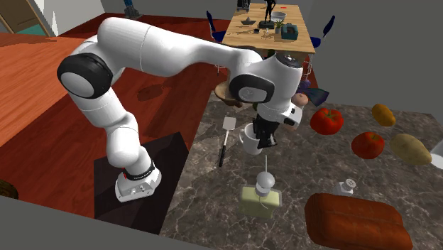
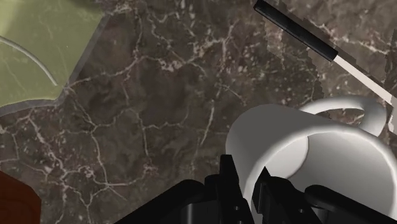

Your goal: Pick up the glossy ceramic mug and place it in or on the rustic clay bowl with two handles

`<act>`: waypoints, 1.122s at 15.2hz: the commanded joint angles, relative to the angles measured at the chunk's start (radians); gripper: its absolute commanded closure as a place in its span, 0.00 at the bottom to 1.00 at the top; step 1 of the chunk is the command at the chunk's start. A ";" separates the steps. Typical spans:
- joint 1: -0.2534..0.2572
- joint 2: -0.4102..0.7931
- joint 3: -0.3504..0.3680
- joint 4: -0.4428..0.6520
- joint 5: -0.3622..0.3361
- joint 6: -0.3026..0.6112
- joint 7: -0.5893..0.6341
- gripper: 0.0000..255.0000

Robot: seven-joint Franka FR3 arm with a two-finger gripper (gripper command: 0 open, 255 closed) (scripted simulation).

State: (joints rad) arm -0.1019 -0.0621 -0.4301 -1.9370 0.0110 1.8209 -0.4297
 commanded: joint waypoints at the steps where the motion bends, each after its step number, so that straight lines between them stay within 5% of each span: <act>1: 0.000 -0.007 0.001 0.020 -0.003 -0.027 0.003 1.00; 17: 0.001 0.003 0.001 0.247 0.001 -0.244 0.005 1.00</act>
State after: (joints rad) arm -0.1000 -0.0639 -0.4278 -1.7102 0.0102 1.5925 -0.4229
